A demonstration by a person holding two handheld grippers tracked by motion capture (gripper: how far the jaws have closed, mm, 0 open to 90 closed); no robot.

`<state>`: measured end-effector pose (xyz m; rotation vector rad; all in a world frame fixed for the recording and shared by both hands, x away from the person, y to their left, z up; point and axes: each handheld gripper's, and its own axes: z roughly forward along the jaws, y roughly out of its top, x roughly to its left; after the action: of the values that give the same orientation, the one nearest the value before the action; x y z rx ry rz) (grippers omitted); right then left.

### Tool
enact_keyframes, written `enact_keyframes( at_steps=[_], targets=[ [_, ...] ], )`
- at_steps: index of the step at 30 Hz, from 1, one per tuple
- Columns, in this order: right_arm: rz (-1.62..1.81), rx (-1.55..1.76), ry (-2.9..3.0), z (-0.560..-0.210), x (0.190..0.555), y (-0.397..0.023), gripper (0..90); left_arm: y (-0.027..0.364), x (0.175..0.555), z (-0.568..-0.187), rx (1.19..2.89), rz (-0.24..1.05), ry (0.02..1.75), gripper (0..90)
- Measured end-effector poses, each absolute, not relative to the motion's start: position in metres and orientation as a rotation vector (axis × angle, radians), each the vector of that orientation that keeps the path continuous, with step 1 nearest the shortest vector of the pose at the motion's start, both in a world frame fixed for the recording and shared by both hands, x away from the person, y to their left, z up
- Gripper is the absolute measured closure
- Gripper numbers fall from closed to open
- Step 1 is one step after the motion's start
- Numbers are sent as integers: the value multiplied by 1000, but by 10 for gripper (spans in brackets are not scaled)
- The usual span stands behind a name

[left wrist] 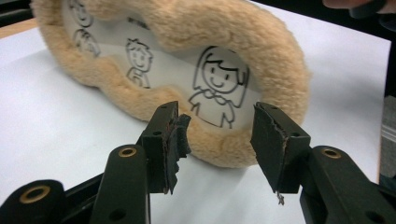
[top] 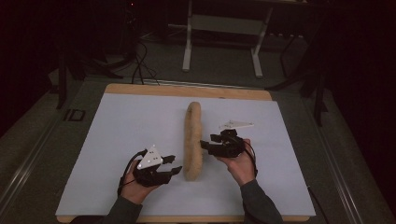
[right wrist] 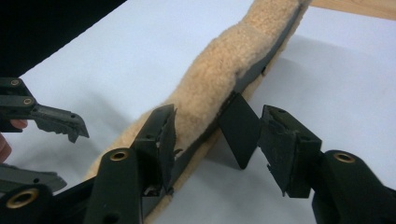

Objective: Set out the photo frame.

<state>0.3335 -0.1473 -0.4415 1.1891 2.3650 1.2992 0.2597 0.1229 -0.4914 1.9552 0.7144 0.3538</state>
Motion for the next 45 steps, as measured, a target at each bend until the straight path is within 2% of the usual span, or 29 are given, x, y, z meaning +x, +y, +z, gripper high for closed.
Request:
enact_keyframes(
  at_steps=[15, 20, 25, 29, 32, 45],
  targets=[
    [1375, 1169, 2370, -436, 327, -126, 352, 123, 262, -494, 1980, 375, 728, 519],
    [1326, 1223, 2380, -441, 327, -118, 262, 122, 262, -495, 1986, 381, 727, 518],
    [1246, 1223, 2415, -450, 326, -105, 232, 126, 263, -494, 1970, 385, 748, 519],
    [1173, 1231, 2422, -456, 325, -100, 251, 129, 264, -493, 1961, 390, 759, 519],
    [1138, 1220, 2442, -460, 324, -100, 338, 131, 265, -493, 1952, 394, 773, 518],
    [1078, 1161, 2450, -462, 320, -103, 448, 135, 267, -493, 1945, 404, 793, 519]
  ],
)
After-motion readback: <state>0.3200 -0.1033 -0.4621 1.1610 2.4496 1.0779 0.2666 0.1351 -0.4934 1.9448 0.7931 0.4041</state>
